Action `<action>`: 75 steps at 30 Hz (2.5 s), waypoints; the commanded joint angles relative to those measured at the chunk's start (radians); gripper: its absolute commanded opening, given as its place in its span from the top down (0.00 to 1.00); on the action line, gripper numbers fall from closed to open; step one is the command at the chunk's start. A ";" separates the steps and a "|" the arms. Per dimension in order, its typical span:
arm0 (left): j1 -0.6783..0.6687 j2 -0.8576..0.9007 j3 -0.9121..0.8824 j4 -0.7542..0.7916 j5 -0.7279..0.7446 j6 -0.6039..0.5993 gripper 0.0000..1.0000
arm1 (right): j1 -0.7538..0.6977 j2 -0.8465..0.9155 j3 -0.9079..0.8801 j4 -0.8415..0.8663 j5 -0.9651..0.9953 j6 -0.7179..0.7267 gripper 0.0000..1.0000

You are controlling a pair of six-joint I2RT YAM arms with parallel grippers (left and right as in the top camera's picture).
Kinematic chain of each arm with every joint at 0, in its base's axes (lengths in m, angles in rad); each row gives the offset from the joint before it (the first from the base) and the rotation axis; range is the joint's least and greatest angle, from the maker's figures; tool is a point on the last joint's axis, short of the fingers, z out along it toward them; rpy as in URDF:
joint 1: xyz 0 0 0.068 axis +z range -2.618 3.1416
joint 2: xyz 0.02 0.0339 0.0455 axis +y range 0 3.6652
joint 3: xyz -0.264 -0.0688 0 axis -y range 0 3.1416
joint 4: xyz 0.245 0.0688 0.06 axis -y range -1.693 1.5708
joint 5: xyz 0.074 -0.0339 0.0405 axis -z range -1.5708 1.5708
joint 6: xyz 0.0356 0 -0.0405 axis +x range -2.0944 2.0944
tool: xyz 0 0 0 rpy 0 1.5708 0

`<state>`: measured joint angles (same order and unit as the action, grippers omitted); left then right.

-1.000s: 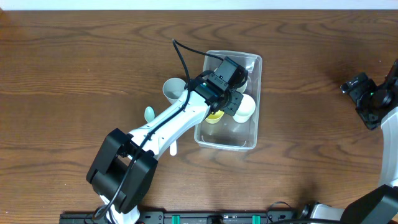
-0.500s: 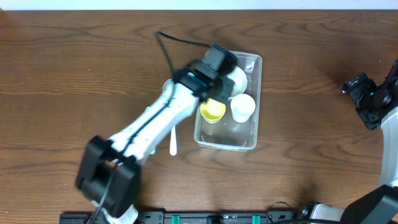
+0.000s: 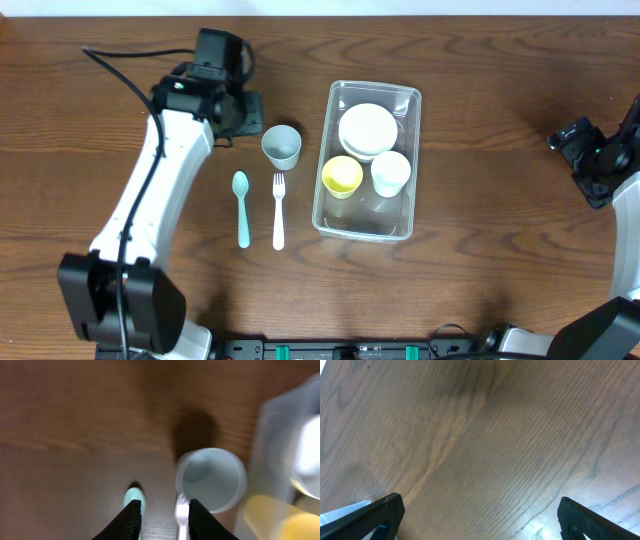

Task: Pack container
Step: 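Move the left gripper to the grey cup and grasp its rim, then carry the grey cup into the container and release it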

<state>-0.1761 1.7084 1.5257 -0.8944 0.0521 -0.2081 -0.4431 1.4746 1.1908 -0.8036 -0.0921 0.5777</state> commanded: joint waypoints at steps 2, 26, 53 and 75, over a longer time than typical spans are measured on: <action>0.029 0.045 -0.005 -0.018 0.019 -0.038 0.68 | -0.008 0.003 0.005 -0.001 0.010 0.012 0.01; -0.069 0.273 -0.013 0.026 0.066 -0.037 0.62 | -0.008 0.003 0.005 -0.001 0.010 0.012 0.01; -0.058 0.088 0.020 0.011 0.063 -0.037 0.94 | -0.008 0.003 0.005 -0.001 0.010 0.012 0.01; -0.500 -0.133 0.014 -0.208 0.029 0.093 0.94 | -0.008 0.003 0.005 -0.001 0.010 0.012 0.01</action>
<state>-0.6350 1.5635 1.5375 -1.1065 0.1204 -0.1589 -0.4431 1.4746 1.1908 -0.8036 -0.0925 0.5777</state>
